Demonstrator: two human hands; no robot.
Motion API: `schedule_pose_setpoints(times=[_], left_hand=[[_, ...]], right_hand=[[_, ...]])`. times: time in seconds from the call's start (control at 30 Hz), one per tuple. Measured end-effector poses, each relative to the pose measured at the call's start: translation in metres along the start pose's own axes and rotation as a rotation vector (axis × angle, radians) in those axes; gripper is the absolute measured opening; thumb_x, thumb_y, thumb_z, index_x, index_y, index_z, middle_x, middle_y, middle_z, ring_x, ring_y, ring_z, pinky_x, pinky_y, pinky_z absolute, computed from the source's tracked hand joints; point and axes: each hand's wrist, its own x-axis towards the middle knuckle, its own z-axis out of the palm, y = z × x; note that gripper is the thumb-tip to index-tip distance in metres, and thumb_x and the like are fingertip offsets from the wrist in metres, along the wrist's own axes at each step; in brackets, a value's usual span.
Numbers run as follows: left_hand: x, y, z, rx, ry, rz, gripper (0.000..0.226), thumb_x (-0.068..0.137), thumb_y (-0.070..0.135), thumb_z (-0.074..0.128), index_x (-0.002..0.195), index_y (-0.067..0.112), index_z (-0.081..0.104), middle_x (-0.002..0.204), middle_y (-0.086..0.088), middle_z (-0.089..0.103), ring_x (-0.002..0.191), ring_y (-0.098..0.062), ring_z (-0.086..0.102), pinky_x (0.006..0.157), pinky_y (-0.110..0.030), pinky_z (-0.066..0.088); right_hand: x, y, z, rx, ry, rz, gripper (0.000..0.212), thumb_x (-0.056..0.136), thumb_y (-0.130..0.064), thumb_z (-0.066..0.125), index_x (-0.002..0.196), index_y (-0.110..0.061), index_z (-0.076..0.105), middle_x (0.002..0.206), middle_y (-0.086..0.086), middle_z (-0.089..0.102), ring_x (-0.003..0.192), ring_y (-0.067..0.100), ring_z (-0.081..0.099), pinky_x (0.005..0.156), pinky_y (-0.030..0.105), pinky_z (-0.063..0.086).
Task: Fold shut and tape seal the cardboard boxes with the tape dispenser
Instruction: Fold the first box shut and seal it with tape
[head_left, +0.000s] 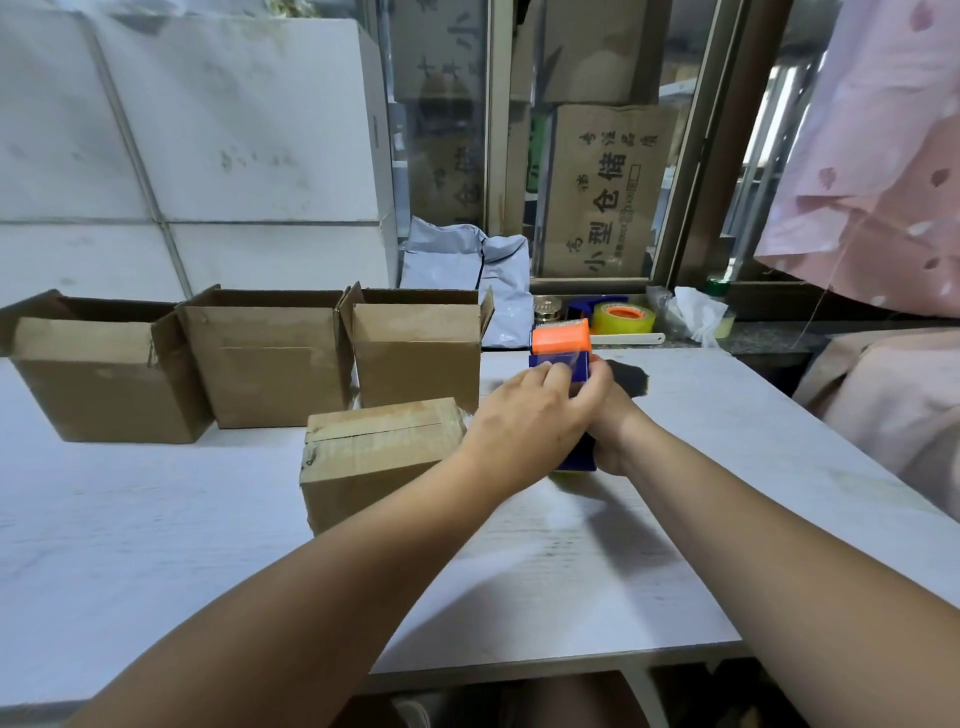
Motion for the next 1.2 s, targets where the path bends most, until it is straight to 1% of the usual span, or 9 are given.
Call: schedule_pose_setpoints(times=[0.1, 0.2, 0.27, 0.37, 0.57, 0.7, 0.8, 1.0, 1.2], left_hand=[[-0.003, 0.005, -0.001, 0.002, -0.049, -0.009, 0.070, 0.058, 0.010, 0.077, 0.118, 0.010, 0.040, 0.069, -0.008, 0.059, 0.054, -0.023, 0.060, 0.042, -0.027, 0.045], [-0.001, 0.009, -0.006, 0.001, -0.115, -0.065, 0.070, 0.056, 0.016, 0.081, 0.120, 0.014, 0.056, 0.071, -0.004, 0.056, 0.054, -0.019, 0.059, 0.042, -0.026, 0.040], [0.002, 0.012, -0.012, -0.058, -0.203, -0.131, 0.067, 0.076, 0.011, 0.068, 0.137, 0.015, 0.042, 0.092, -0.008, 0.055, 0.079, -0.024, 0.062, 0.057, -0.030, 0.043], [0.001, 0.010, -0.005, -0.157, -0.222, -0.203, 0.068, 0.090, 0.006, 0.050, 0.147, 0.017, 0.015, 0.118, -0.011, 0.043, 0.110, -0.028, 0.049, 0.083, -0.036, 0.045], [-0.004, 0.014, 0.004, -0.166, -0.257, -0.131, 0.071, 0.092, 0.008, 0.045, 0.151, 0.011, 0.006, 0.133, -0.016, 0.036, 0.125, -0.031, 0.038, 0.100, -0.038, 0.038], [-0.008, 0.018, 0.011, -0.248, -0.258, -0.147, 0.065, 0.092, 0.007, 0.041, 0.150, 0.009, 0.012, 0.141, -0.019, 0.030, 0.135, -0.033, 0.027, 0.107, -0.039, 0.032], [-0.015, 0.020, 0.020, -0.313, -0.209, -0.149, 0.062, 0.090, 0.004, 0.043, 0.148, 0.007, 0.020, 0.147, -0.021, 0.028, 0.141, -0.035, 0.023, 0.112, -0.043, 0.030], [-0.020, 0.020, 0.031, -0.378, -0.226, -0.182, 0.063, 0.092, 0.002, 0.043, 0.150, 0.010, 0.019, 0.154, -0.018, 0.019, 0.145, -0.032, 0.011, 0.117, -0.043, 0.020], [-0.028, 0.020, 0.035, -0.435, -0.254, -0.218, 0.072, 0.089, 0.003, 0.048, 0.152, 0.016, 0.016, 0.159, -0.013, 0.001, 0.144, -0.031, 0.013, 0.106, -0.043, 0.038]], right_hand=[[-0.003, -0.004, -0.003, 0.043, -0.078, 0.022, 0.043, 0.088, -0.036, 0.052, 0.131, -0.035, 0.044, 0.110, 0.012, 0.067, 0.087, 0.031, 0.068, 0.059, 0.036, 0.055], [-0.001, -0.003, -0.005, 0.189, -0.086, 0.091, 0.027, 0.090, -0.032, 0.046, 0.114, -0.023, 0.056, 0.102, 0.011, 0.065, 0.085, 0.030, 0.064, 0.065, 0.034, 0.053], [-0.001, -0.001, -0.006, 0.250, -0.076, 0.133, 0.019, 0.086, -0.031, 0.045, 0.091, -0.019, 0.059, 0.096, 0.009, 0.061, 0.086, 0.028, 0.060, 0.069, 0.030, 0.048], [-0.008, -0.007, -0.009, 0.278, -0.118, 0.157, 0.029, 0.088, -0.035, 0.044, 0.082, -0.019, 0.068, 0.080, 0.004, 0.069, 0.073, 0.021, 0.066, 0.061, 0.025, 0.050], [-0.002, -0.007, -0.013, 0.270, -0.131, 0.174, 0.055, 0.079, -0.069, 0.055, 0.099, -0.021, 0.073, 0.096, 0.002, 0.074, 0.086, 0.021, 0.071, 0.070, 0.034, 0.053], [-0.005, -0.006, -0.017, 0.298, -0.157, 0.190, 0.044, 0.084, -0.060, 0.056, 0.085, -0.018, 0.070, 0.075, 0.000, 0.073, 0.063, 0.016, 0.071, 0.058, 0.028, 0.052], [-0.005, -0.002, -0.016, 0.339, -0.129, 0.168, 0.029, 0.088, -0.044, 0.061, 0.086, -0.016, 0.066, 0.070, 0.001, 0.071, 0.059, 0.015, 0.070, 0.048, 0.023, 0.054], [-0.006, 0.001, -0.016, 0.375, -0.078, 0.101, 0.016, 0.089, -0.027, 0.063, 0.083, -0.013, 0.068, 0.071, 0.000, 0.072, 0.059, 0.012, 0.069, 0.048, 0.019, 0.052], [0.004, 0.001, -0.012, 0.280, 0.059, 0.020, 0.021, 0.085, -0.027, 0.069, 0.099, -0.011, 0.069, 0.086, 0.005, 0.074, 0.077, 0.017, 0.071, 0.063, 0.027, 0.056]])
